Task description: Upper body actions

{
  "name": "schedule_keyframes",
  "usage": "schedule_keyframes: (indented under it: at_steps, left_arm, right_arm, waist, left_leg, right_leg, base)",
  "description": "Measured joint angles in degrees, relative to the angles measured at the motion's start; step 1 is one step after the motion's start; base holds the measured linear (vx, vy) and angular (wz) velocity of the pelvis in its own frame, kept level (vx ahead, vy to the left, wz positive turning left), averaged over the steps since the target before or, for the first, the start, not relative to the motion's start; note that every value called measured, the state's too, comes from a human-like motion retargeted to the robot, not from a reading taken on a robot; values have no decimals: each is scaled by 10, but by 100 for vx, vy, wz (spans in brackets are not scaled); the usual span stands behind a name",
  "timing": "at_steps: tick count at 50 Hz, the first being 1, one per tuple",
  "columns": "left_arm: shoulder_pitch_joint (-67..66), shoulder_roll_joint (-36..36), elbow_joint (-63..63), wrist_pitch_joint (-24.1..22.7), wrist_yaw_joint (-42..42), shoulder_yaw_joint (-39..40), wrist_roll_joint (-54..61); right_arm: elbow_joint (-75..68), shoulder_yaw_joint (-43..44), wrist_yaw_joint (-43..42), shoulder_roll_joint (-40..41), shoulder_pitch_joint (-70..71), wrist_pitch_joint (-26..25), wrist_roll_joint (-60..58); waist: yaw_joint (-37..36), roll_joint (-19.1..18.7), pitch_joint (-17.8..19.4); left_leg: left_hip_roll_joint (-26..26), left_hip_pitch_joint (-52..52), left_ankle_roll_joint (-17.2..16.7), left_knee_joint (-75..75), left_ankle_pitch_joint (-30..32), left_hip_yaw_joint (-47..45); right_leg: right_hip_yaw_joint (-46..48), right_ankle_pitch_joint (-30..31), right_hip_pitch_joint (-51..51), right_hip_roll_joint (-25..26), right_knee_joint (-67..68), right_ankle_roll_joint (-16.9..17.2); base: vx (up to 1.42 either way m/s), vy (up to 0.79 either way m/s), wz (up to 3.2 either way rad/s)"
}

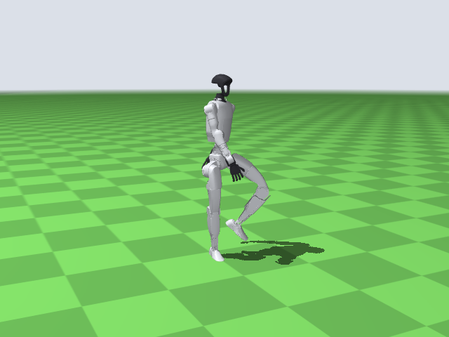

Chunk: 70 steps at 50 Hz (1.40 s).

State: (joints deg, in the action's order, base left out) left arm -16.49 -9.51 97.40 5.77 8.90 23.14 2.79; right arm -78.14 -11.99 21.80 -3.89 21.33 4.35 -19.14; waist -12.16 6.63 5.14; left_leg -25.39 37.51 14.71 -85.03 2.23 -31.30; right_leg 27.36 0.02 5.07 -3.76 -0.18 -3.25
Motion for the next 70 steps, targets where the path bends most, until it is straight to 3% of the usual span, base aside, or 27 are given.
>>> schedule_keyframes:
  at_steps: [3,7,13,15,18,20,22,23,25,27,28,31,35,38,42,47,52,53,55,57,58,60,62,63,65,67,70]
  left_arm:
    - [-21,26,0,17,-14,59,33]
    - [-46,30,0,-5,-15,83,101]
    - [-20,20,0,-7,-13,65,96]
    - [12,13,0,-20,-8,38,80]
    - [64,11,0,-46,-10,-13,44]
    - [97,14,0,-64,-22,-54,22]
    - [129,17,-8,-79,-37,-97,0]
    - [144,23,-14,-86,-44,-113,-14]
    - [199,41,-25,-102,-43,-146,-24]
    - [280,58,-56,-127,-32,-153,-17]
    - [313,68,-81,-146,-27,-157,-10]
    - [408,72,-166,-175,16,-165,1]
    - [470,67,-251,-191,4,-170,-34]
    - [476,61,-281,-199,-11,-207,-43]
    - [463,62,-279,-195,-3,-229,-65]
    - [417,68,-186,-182,4,-219,-75]
    - [313,61,-64,-159,-8,-200,-85]
    - [284,59,-47,-146,-13,-189,-89]
    - [216,45,-30,-115,-17,-157,-89]
    - [138,30,-40,-95,-6,-108,-74]
    - [108,26,-47,-90,4,-80,-62]
    - [81,12,-50,-83,15,-34,-37]
    - [51,-2,-54,-80,7,6,-7]
    - [36,-11,-52,-77,7,21,5]
    - [7,-21,-32,-73,6,40,8]
    - [-18,-37,-7,-58,1,46,-5]
    - [-72,-54,0,-15,-3,33,-30]
  right_arm:
    - [105,50,7,16,35,21,-26]
    - [201,28,1,32,53,70,67]
    - [251,-13,86,38,31,108,6]
    - [241,-26,101,27,7,119,-45]
    - [190,-42,62,3,-54,133,-133]
    - [136,-26,5,-9,-117,123,-210]
    - [60,4,-57,-12,-179,75,-261]
    - [15,20,-77,-16,-205,44,-272]
    - [-71,79,-83,-37,-232,-34,-274]
    - [-138,134,-70,-60,-227,-91,-209]
    - [-168,157,-75,-75,-227,-95,-155]
    - [-193,214,-81,-111,-253,-84,16]
    - [-193,266,-128,-123,-308,-34,154]
    - [-193,291,-197,-120,-355,-2,176]
    - [-193,285,-231,-110,-385,-9,147]
    - [-193,220,-146,-94,-367,-3,87]
    - [-193,140,-194,-62,-312,20,69]
    - [-193,126,-198,-55,-294,24,70]
    - [-193,95,-178,-35,-249,28,75]
    - [-166,63,-128,-14,-197,15,85]
    - [-141,53,-100,-6,-164,6,90]
    - [-75,67,-58,7,-83,-6,106]
    - [-7,77,-17,9,0,-10,141]
    - [23,94,6,14,43,-26,147]
    - [96,139,20,30,105,-33,156]
    - [165,144,48,27,169,-22,199]
    - [265,132,103,10,236,-1,219]
  waist:
    - [-66,11,46]
    - [-84,41,65]
    - [-38,28,25]
    - [-11,12,7]
    - [2,13,-20]
    - [12,0,-48]
    - [53,-34,-77]
    - [61,-47,-83]
    - [115,-78,-81]
    - [133,-120,-30]
    - [147,-128,-12]
    - [186,-139,38]
    - [251,-144,59]
    - [251,-148,41]
    - [226,-127,22]
    - [185,-112,-9]
    - [136,-89,-76]
    - [122,-78,-91]
    - [103,-59,-105]
    - [82,-39,-86]
    - [62,-22,-66]
    - [2,-16,-14]
    - [-19,-22,18]
    - [-20,-32,34]
    - [-74,-26,92]
    - [-135,-25,147]
    - [-179,5,195]
  left_leg:
    - [-62,59,2,-121,-77,-21]
    - [-1,127,1,-137,-70,-55]
    - [1,49,-1,-58,-55,-86]
    - [24,-11,-5,16,-45,-81]
    - [128,-149,-56,235,10,-93]
    - [216,-242,-99,434,49,-48]
    - [272,-347,-140,638,-66,13]
    - [270,-401,-120,721,-106,-42]
    - [289,-410,-94,801,-98,94]
    - [224,-409,-105,799,-84,78]
    - [223,-398,-100,798,-79,106]
    - [208,-384,-98,796,-66,100]
    - [184,-363,-104,796,-49,124]
    - [167,-362,-107,803,-43,116]
    - [176,-378,-110,810,-44,98]
    - [196,-405,-120,830,-45,63]
    - [241,-407,-122,834,-58,44]
    - [257,-402,-118,826,-66,38]
    - [279,-401,-114,796,-82,30]
    - [279,-407,-120,721,-49,-10]
    - [260,-398,-125,638,1,-65]
    - [150,-274,-87,362,95,-67]
    - [96,-122,-21,141,45,-15]
    - [21,-73,-5,40,2,-3]
    - [-56,-24,2,-82,-60,-20]
    - [-80,20,3,-123,-94,-50]
    - [-28,114,2,-109,-101,-93]
  right_leg:
    - [-56,-18,-1,-15,15,-23]
    - [-57,-14,-14,-56,24,-24]
    - [-23,-13,-10,-41,17,-14]
    - [1,-16,-3,-25,13,-10]
    - [4,-28,3,-41,20,-2]
    - [14,-46,8,-35,34,-2]
    - [57,-75,13,-2,64,-9]
    - [60,-80,15,13,88,-13]
    - [130,13,-1,20,167,-6]
    - [109,99,-91,-1,353,-8]
    - [40,86,-168,10,458,-8]
    - [68,9,-316,-88,720,-76]
    - [58,-31,-476,-118,860,-91]
    - [60,-31,-519,-109,854,-99]
    - [59,-21,-470,-89,791,-100]
    - [65,25,-277,-22,590,-57]
    - [25,68,-72,39,285,0]
    - [3,48,-40,47,225,15]
    - [1,-60,26,50,132,22]
    - [59,-94,70,28,68,-3]
    - [37,-88,73,4,55,-7]
    - [-18,-75,68,-16,53,-3]
    - [-34,-74,56,-7,63,-2]
    - [-20,-79,62,13,64,-10]
    - [-45,-87,80,-5,79,-22]
    - [-80,-79,88,-31,89,-25]
    - [-109,-70,83,-89,107,-23]
  base:
    - [-4,-35,-88]
    - [-7,6,18]
    - [3,14,64]
    - [3,18,97]
    - [16,26,31]
    - [40,32,50]
    - [49,31,117]
    - [36,23,105]
    - [2,18,133]
    - [-36,12,54]
    - [-45,11,22]
    - [-32,12,29]
    - [-6,4,60]
    - [18,-9,2]
    - [10,-7,-39]
    - [1,2,-64]
    - [10,0,-37]
    - [10,-3,-45]
    - [6,-6,-58]
    - [-15,-8,-110]
    - [-43,-11,-162]
    - [-67,-23,-155]
    - [-47,-44,-30]
    - [-21,-62,-23]
    - [-19,-58,-141]
    - [-33,-29,-197]
    - [-6,2,-74]
